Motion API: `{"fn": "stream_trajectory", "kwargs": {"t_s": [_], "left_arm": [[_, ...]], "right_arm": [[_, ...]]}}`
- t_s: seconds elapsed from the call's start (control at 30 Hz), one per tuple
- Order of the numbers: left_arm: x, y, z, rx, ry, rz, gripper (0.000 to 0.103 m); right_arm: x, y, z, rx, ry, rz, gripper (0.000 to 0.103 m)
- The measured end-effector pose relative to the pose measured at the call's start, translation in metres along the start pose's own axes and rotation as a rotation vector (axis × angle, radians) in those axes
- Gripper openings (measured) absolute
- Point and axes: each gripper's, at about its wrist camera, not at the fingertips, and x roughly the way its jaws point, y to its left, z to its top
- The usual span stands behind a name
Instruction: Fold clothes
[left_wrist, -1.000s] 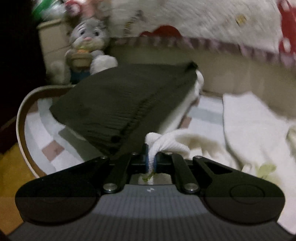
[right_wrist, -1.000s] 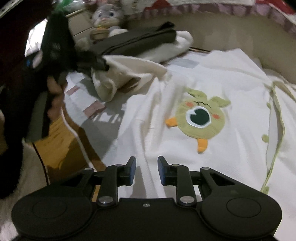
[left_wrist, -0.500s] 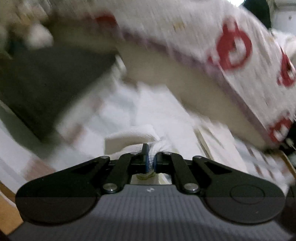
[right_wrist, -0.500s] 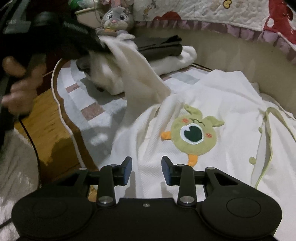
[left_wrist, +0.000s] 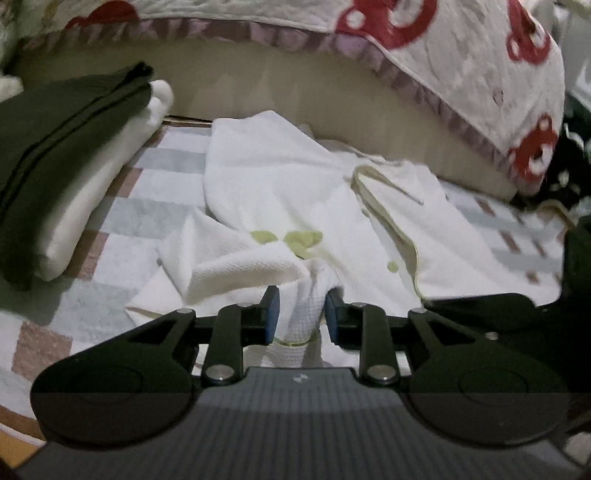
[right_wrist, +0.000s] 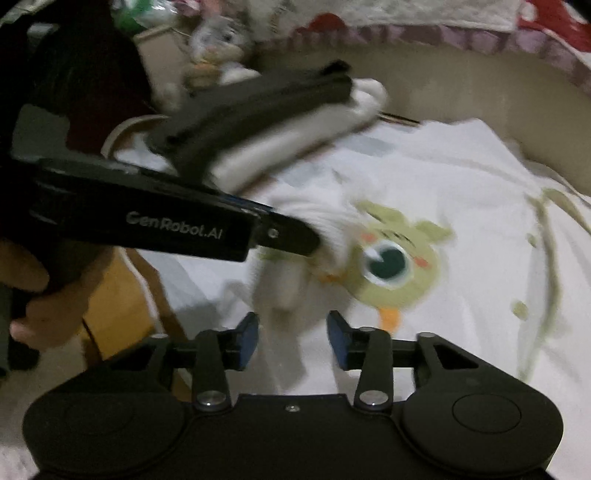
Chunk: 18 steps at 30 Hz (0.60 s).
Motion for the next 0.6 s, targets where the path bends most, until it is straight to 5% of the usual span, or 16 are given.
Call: {"fn": "stream_trajectory", "kwargs": {"t_s": [0.13,0.17,0.2,0.23,0.37,0.53,0.6], "left_arm": [[-0.006,0.020,0.007,-0.109,-0.039,-0.061,0.022],[-0.007,0.025,0.009,-0.137,-0.049,-0.077,0.022],[-0.015,0.027,0.011,-0.145,-0.083,-0.074,0.022],[-0.021,0.029,0.011,-0.144,-0.120,-0.052,0.022],[-0.046,0.037,0.013,-0.137,-0.265,0.041,0.027],[-0.022,0.026,0.016,-0.056,-0.179,0.132,0.033],[-0.003,0.010,0.014,0.061,-0.123,0.183,0.047]], "right_arm": [[0.014,-0.004,0.020,-0.018,-0.055,-0.028,0.064],[0.016,-0.007,0.024,-0.006,-0.071,-0.035,0.057],[0.018,-0.010,0.029,0.005,-0.086,-0.042,0.028],[0.020,-0.013,0.033,0.017,-0.102,-0.049,0.012],[-0.003,-0.064,0.033,0.296,-0.230,-0.027,0.012],[-0.021,-0.101,-0.005,0.462,-0.238,-0.130,0.012],[-0.027,-0.114,-0.020,0.523,-0.237,-0.173,0.012]]}}
